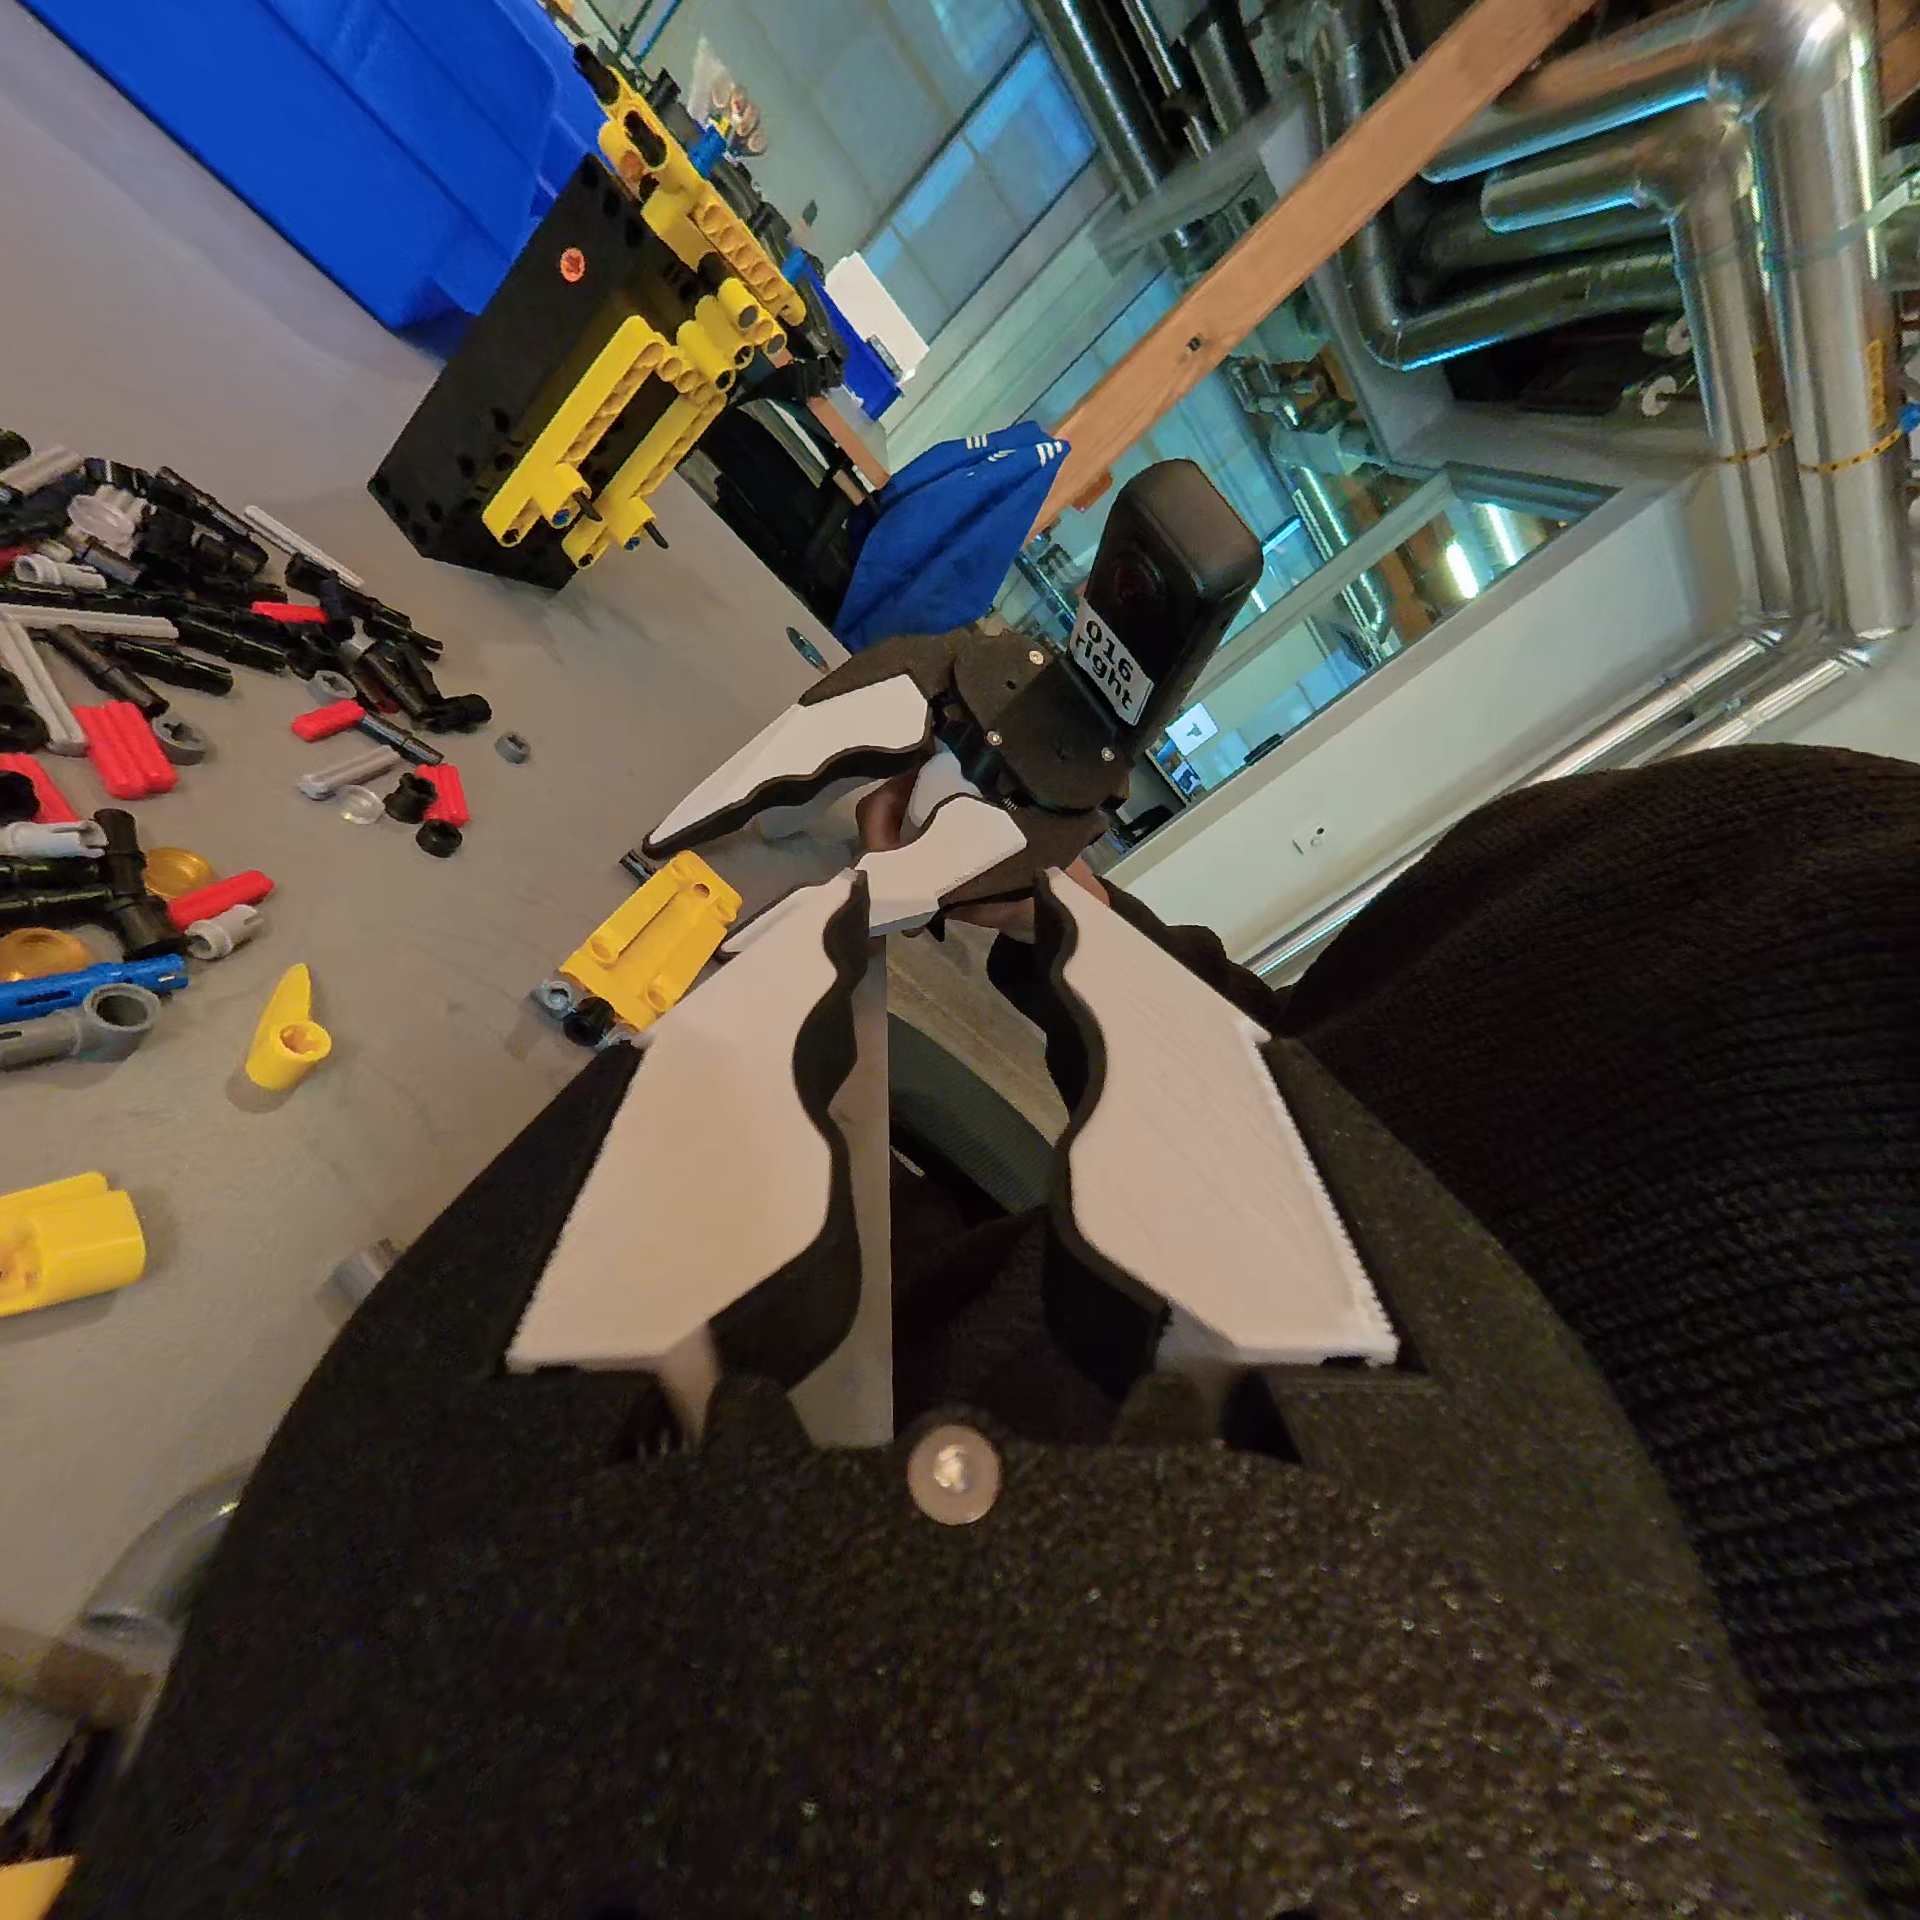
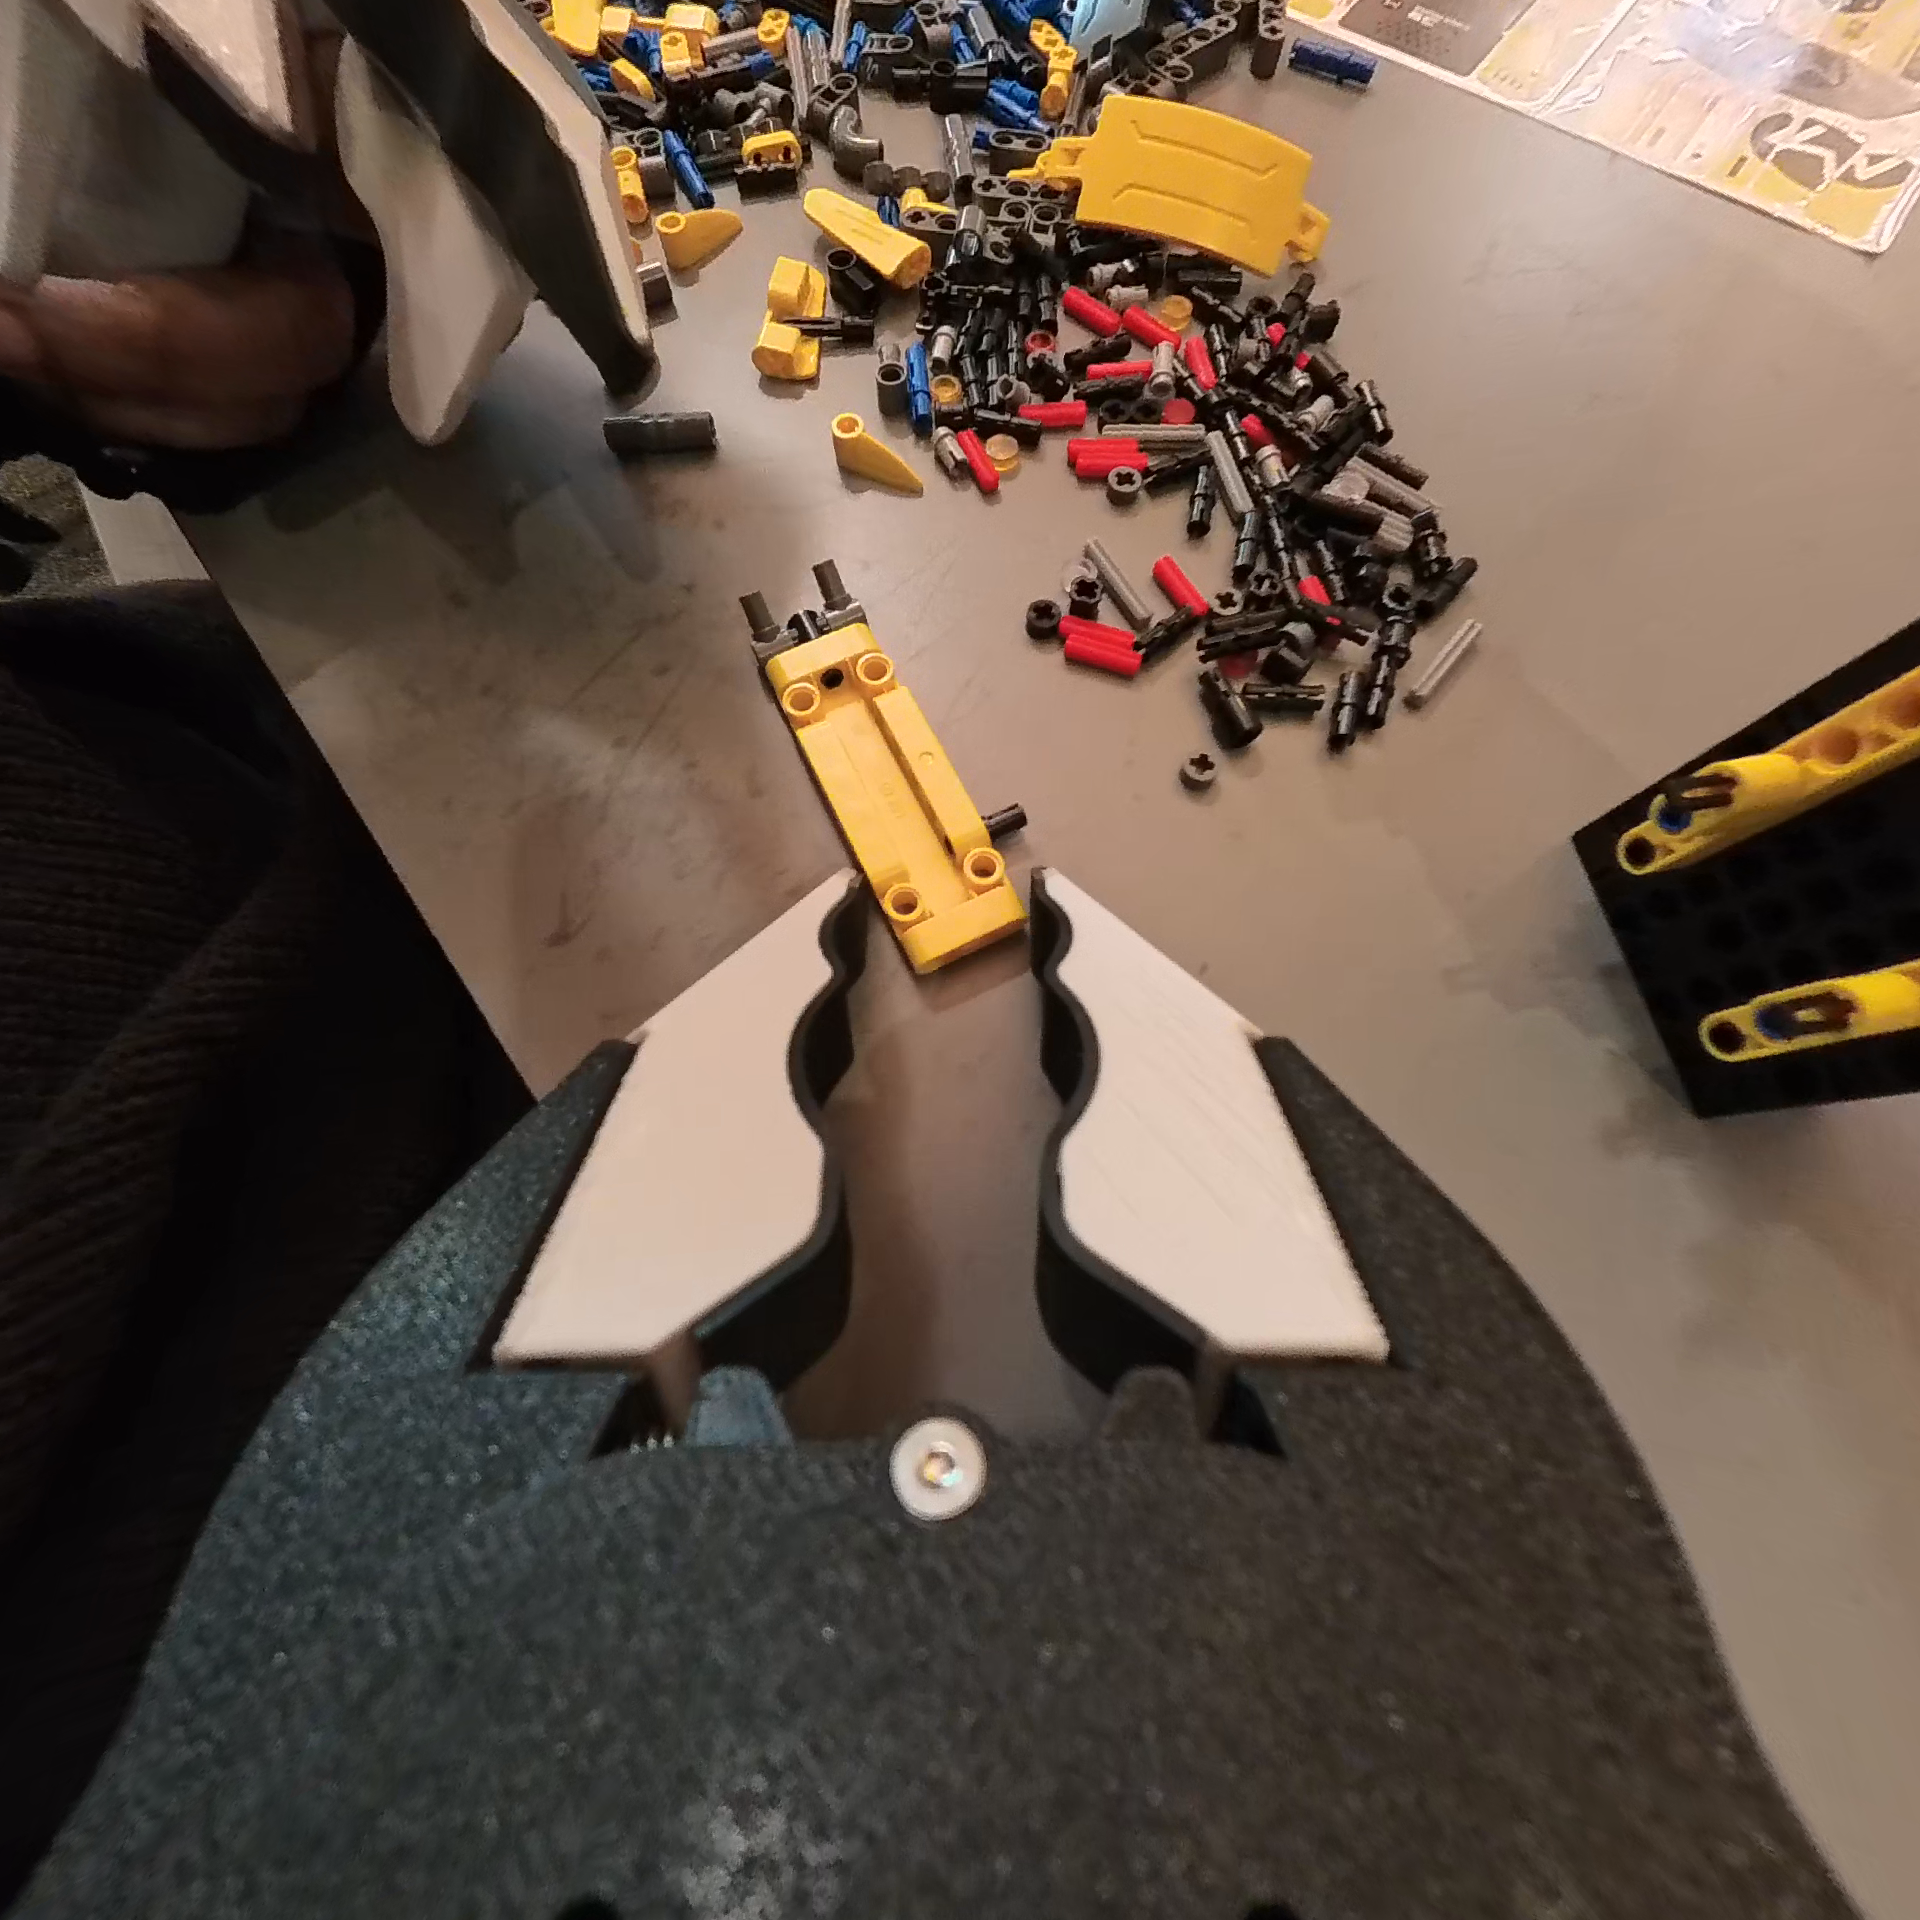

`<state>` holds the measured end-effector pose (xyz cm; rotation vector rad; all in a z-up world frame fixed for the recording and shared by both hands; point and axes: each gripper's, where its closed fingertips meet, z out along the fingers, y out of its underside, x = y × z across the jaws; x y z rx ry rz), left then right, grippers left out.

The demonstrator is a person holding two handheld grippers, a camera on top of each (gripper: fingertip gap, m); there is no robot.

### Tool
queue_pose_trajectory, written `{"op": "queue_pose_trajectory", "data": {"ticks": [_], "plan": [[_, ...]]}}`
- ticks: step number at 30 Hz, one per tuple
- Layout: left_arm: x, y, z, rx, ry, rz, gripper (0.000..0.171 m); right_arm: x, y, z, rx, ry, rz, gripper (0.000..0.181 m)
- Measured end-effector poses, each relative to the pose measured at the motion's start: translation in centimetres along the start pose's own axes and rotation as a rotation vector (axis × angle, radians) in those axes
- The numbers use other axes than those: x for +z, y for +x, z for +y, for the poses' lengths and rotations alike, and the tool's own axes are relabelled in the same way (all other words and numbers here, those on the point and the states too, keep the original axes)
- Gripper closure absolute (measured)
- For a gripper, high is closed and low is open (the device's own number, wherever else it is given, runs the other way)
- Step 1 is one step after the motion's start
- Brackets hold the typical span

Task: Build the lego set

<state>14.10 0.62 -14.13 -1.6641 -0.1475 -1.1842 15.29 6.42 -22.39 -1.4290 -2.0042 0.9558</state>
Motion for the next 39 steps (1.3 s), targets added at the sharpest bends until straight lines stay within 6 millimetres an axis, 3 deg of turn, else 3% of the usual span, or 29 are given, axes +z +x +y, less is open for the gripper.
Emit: {"op": "queue_pose_trajectory", "data": {"ticks": [18,27,39], "plan": [[-0.16,0.19,-0.47,-0.015,0.025,0.032,0.141,-0.01,0.09,-0.2,0.073,0.011,-0.047,0.151],[-0.21,0.22,-0.51,-0.015,0.029,0.033,0.141,0.11,0.14,-0.15,-0.018,0.008,0.038,0.152],[-0.3,0.15,-0.57,-0.014,0.036,0.025,0.141,0.1,0.17,-0.18,-0.018,0.01,0.042,0.152]]}}
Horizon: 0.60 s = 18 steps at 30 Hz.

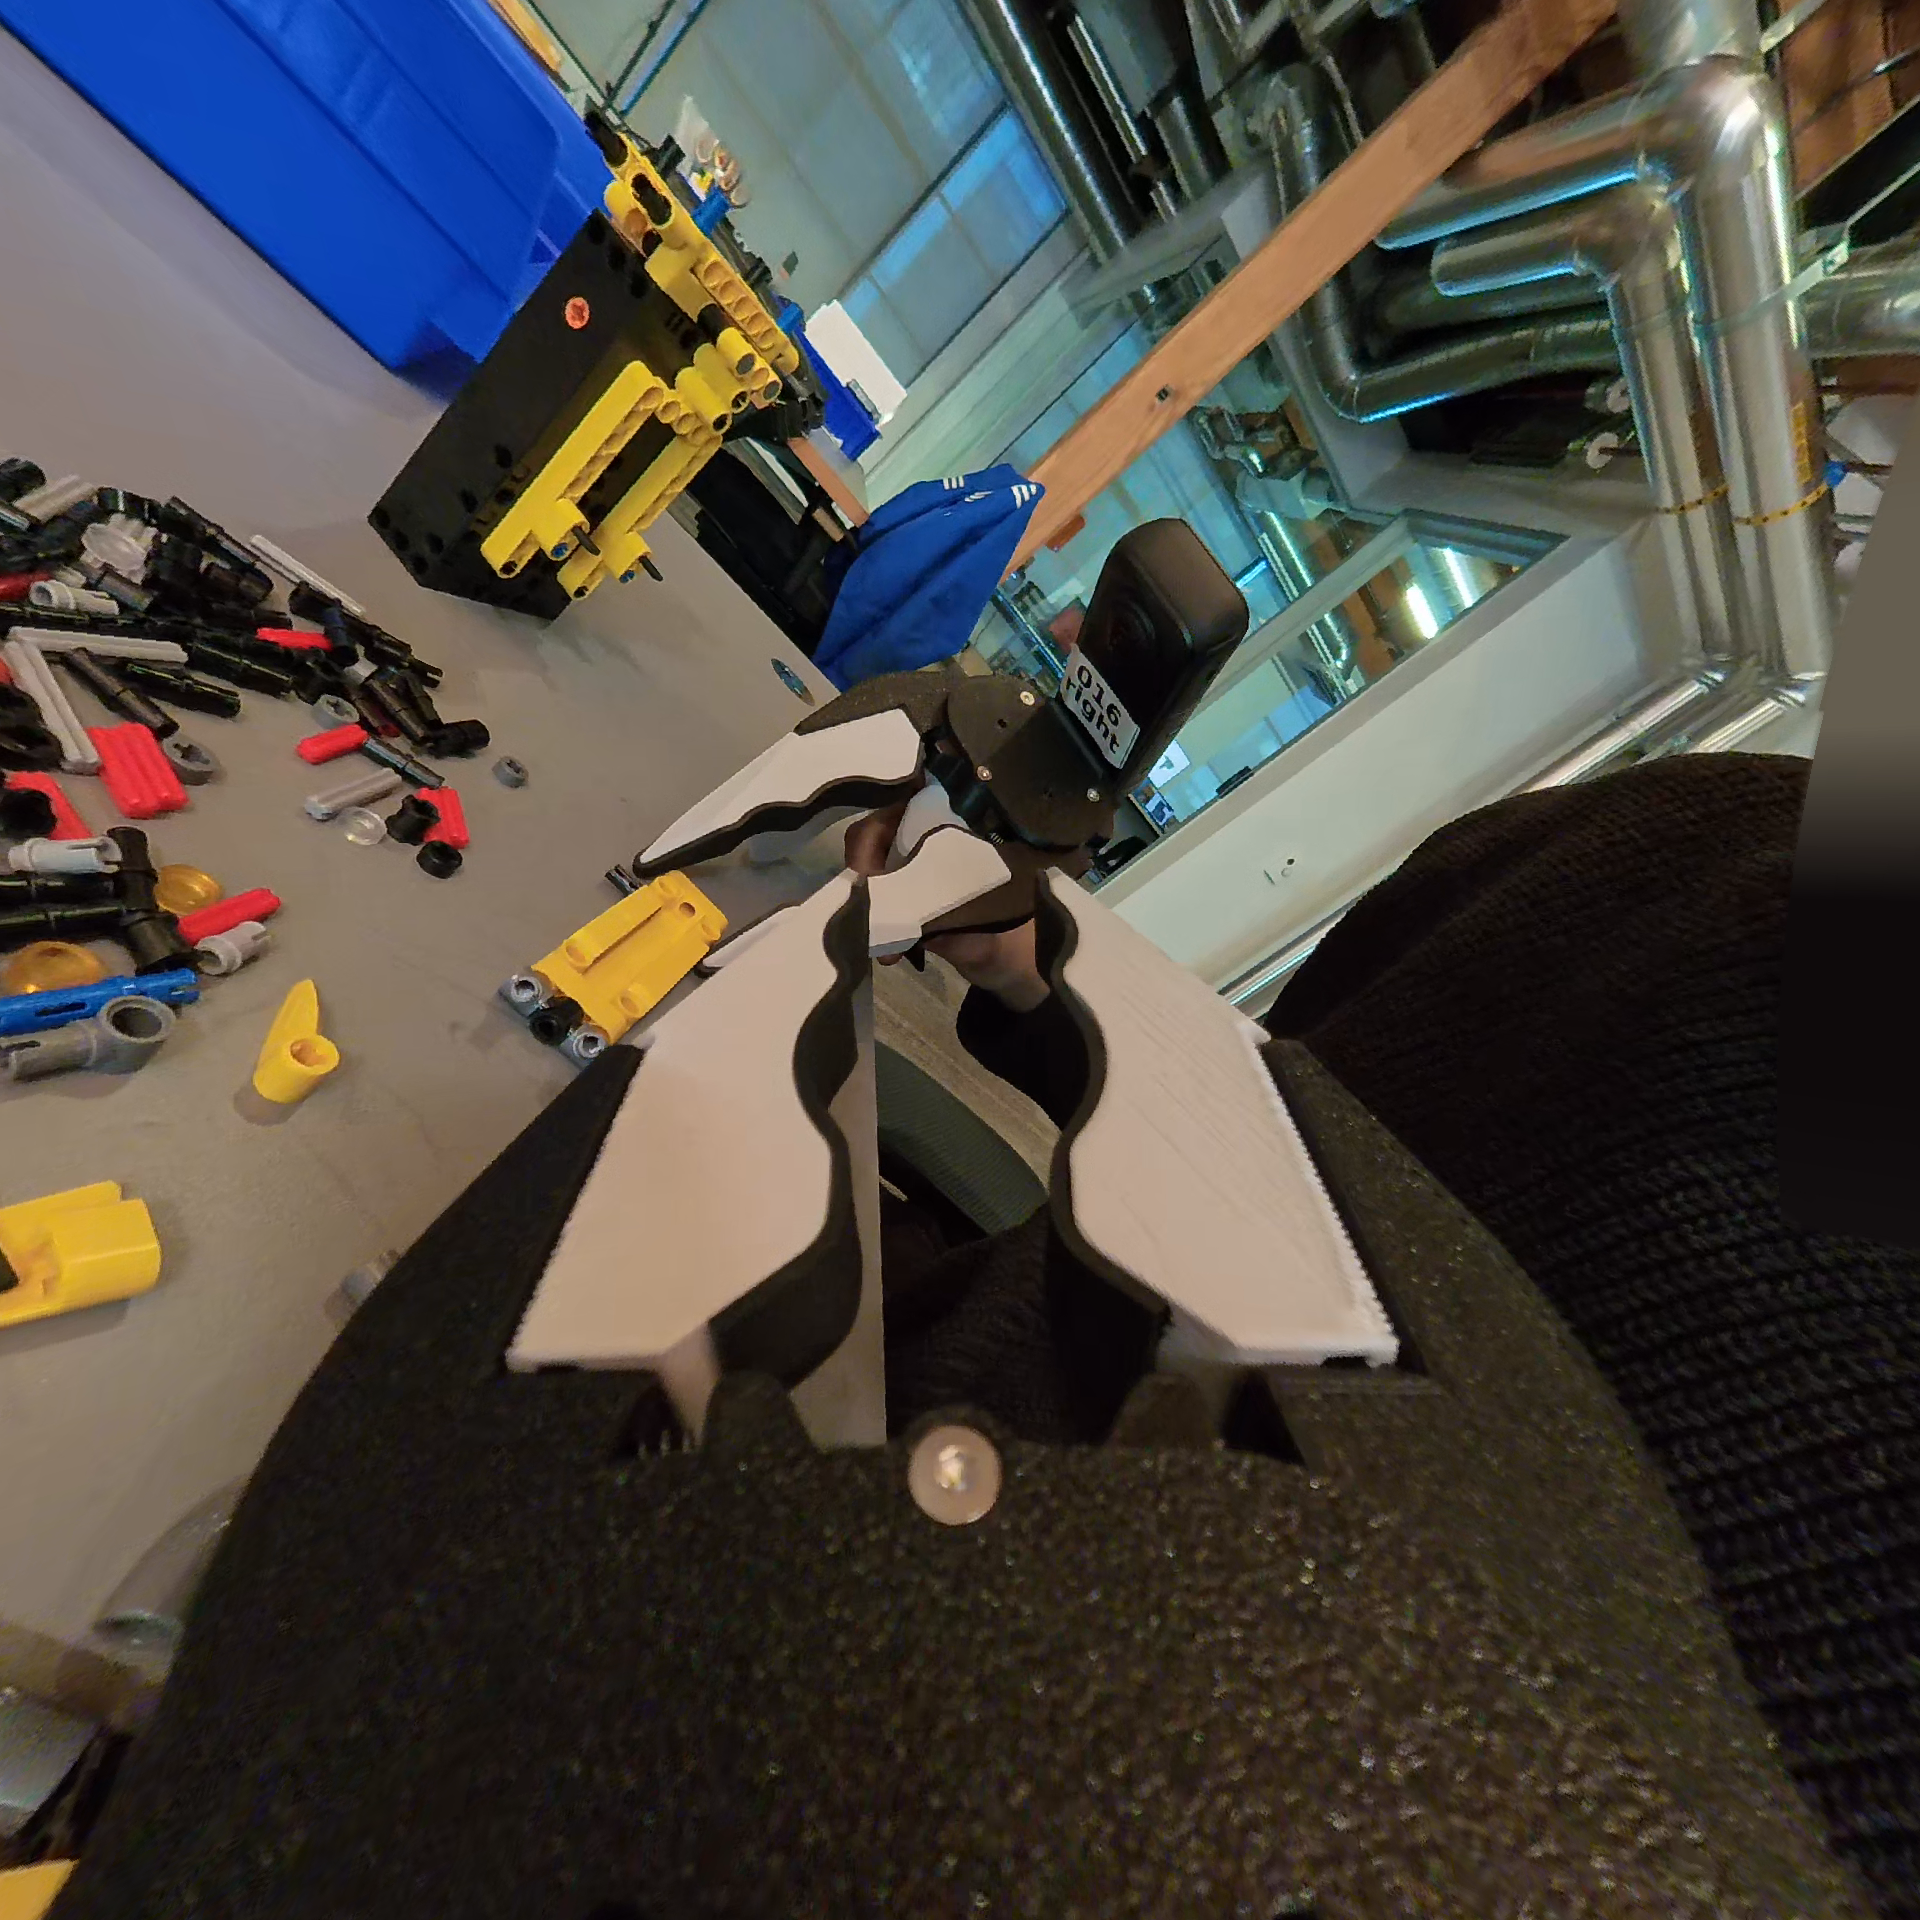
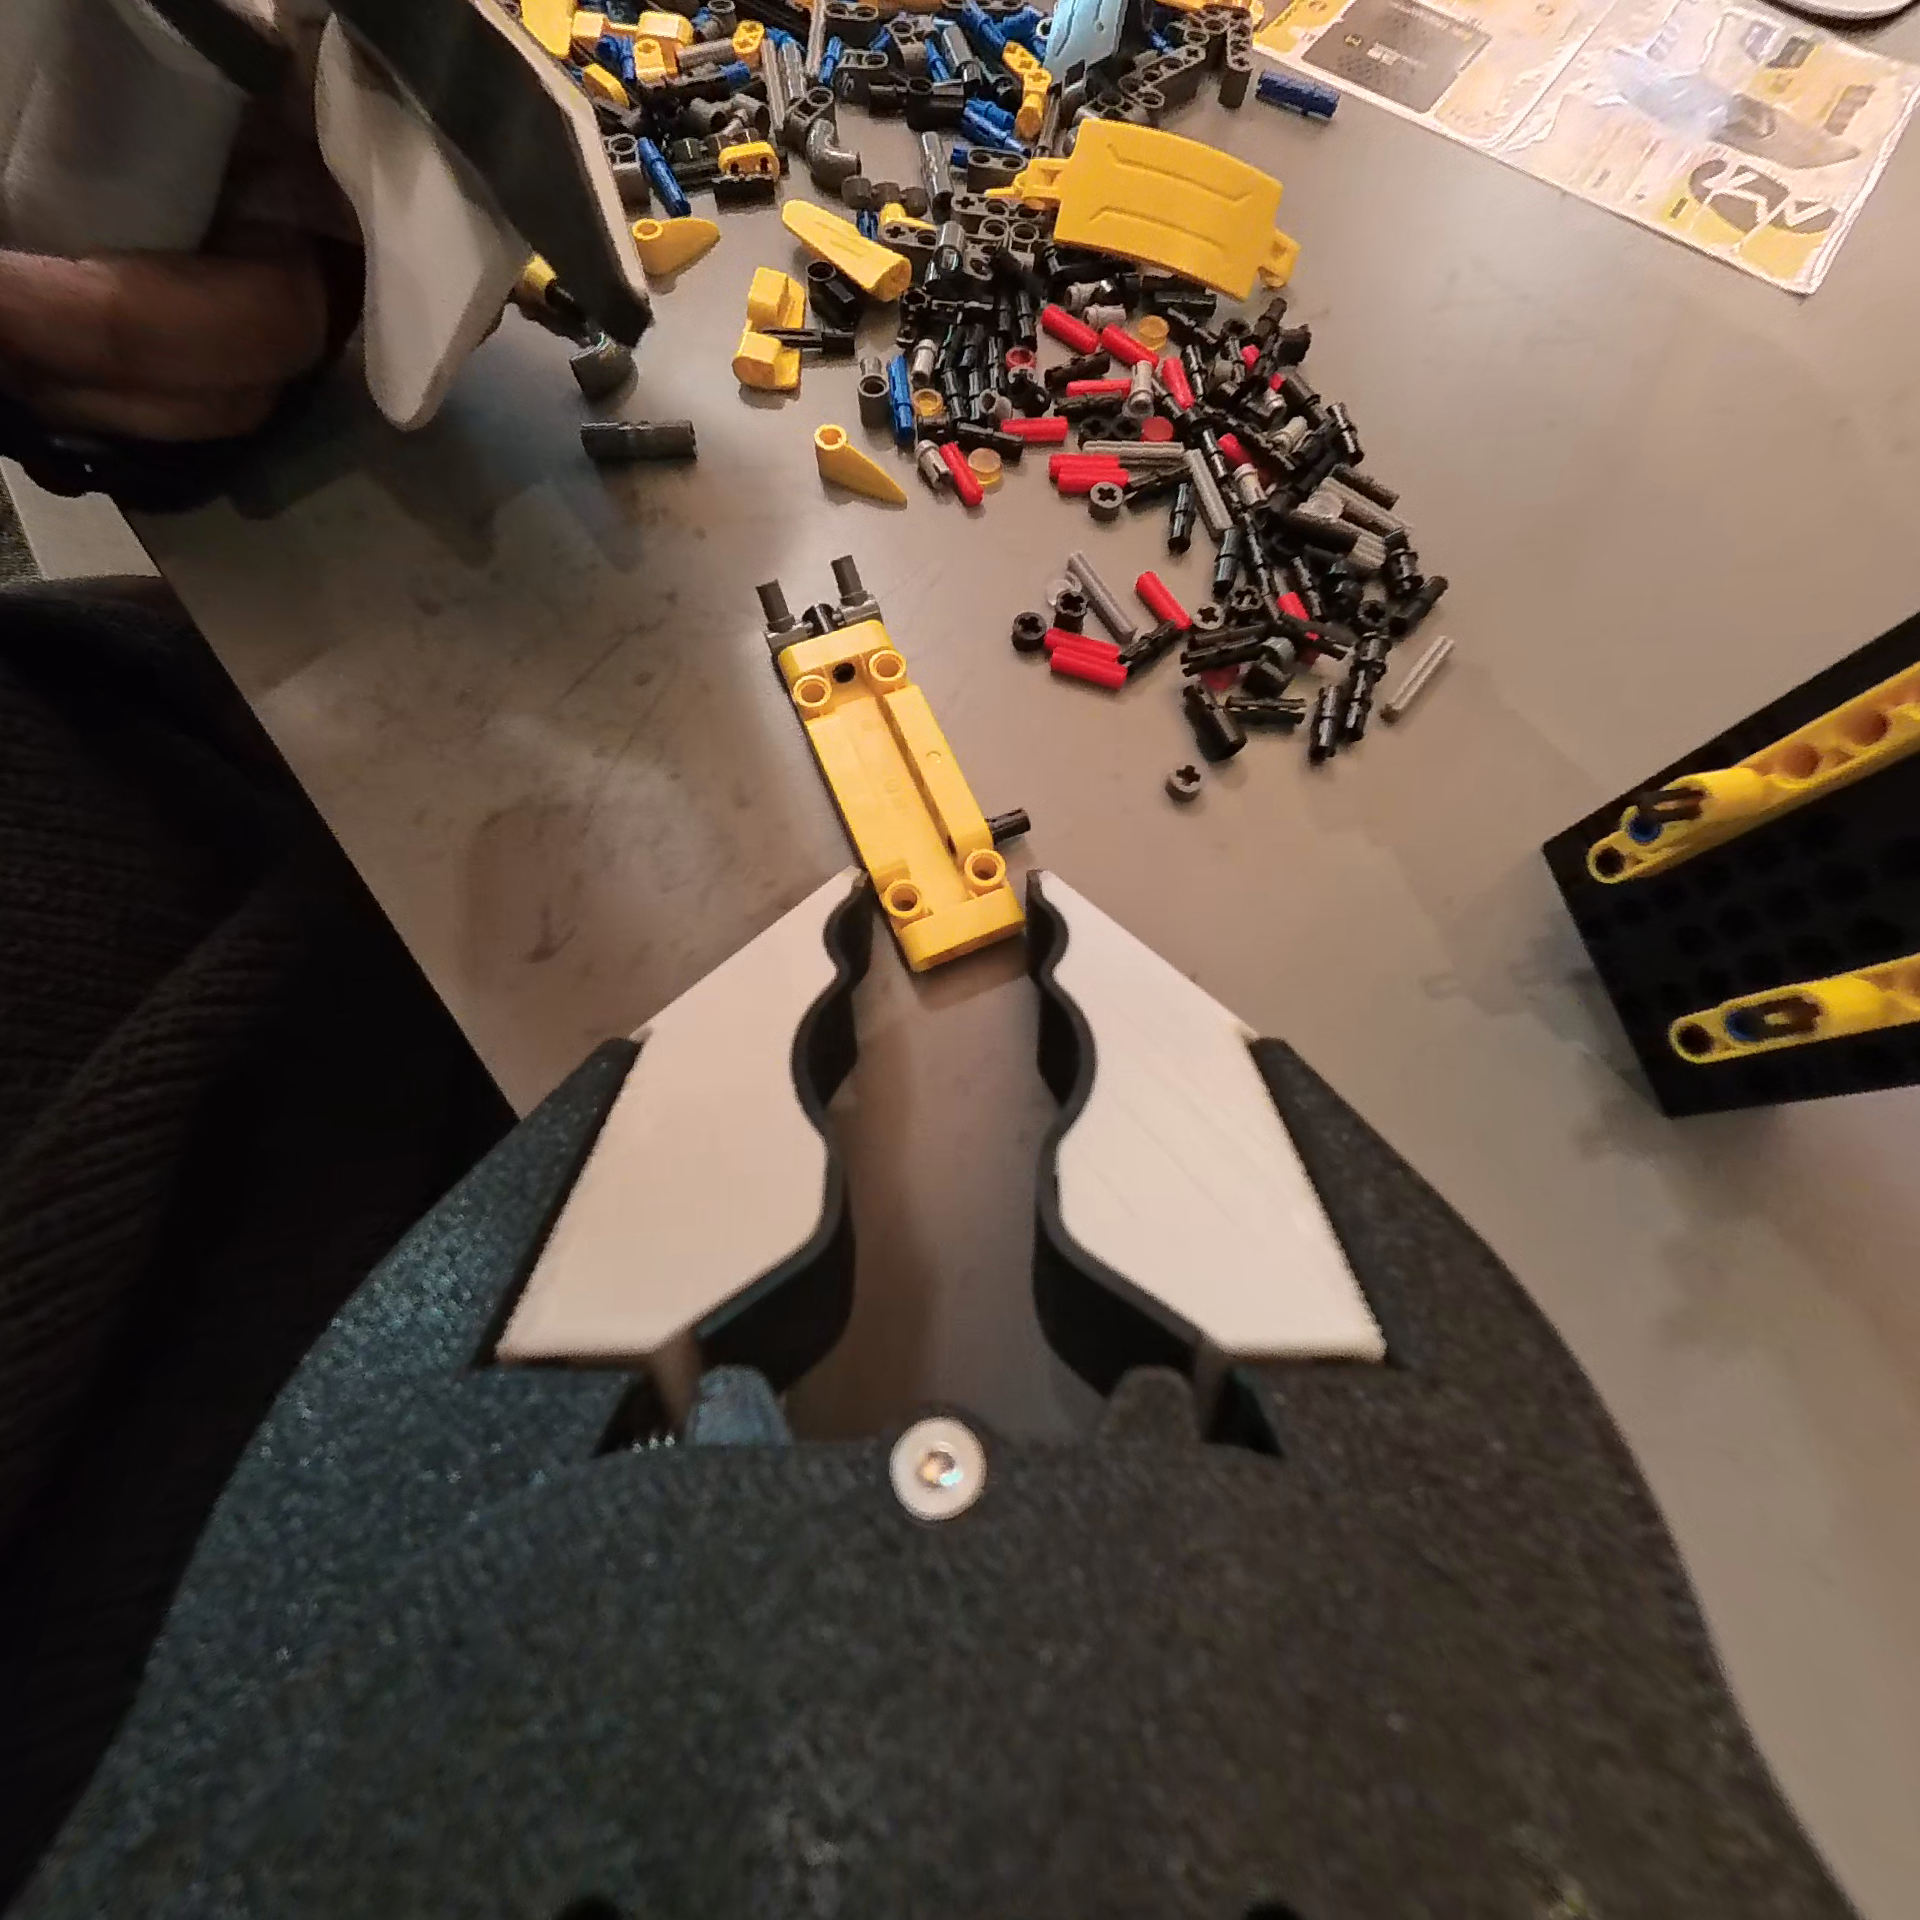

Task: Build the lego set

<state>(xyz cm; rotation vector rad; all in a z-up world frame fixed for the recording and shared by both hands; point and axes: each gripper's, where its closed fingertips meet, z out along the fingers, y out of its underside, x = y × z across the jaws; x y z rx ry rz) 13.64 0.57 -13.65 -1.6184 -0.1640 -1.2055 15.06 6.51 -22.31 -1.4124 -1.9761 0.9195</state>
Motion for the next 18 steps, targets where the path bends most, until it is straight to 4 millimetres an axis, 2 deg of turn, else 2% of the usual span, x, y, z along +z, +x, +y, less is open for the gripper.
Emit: {"op": "queue_pose_trajectory", "data": {"ticks": [12,18], "plan": [[-0.1,0.2,0.1,0.021,0.004,-0.006,0.141,-0.4,-0.2,-0.3,-0.031,0.036,0.014,0.152],[0.0,0.2,0.1,0.031,0.002,-0.016,0.141,-1.4,0.0,-1.5,0.028,0.137,-0.006,0.152]]}}
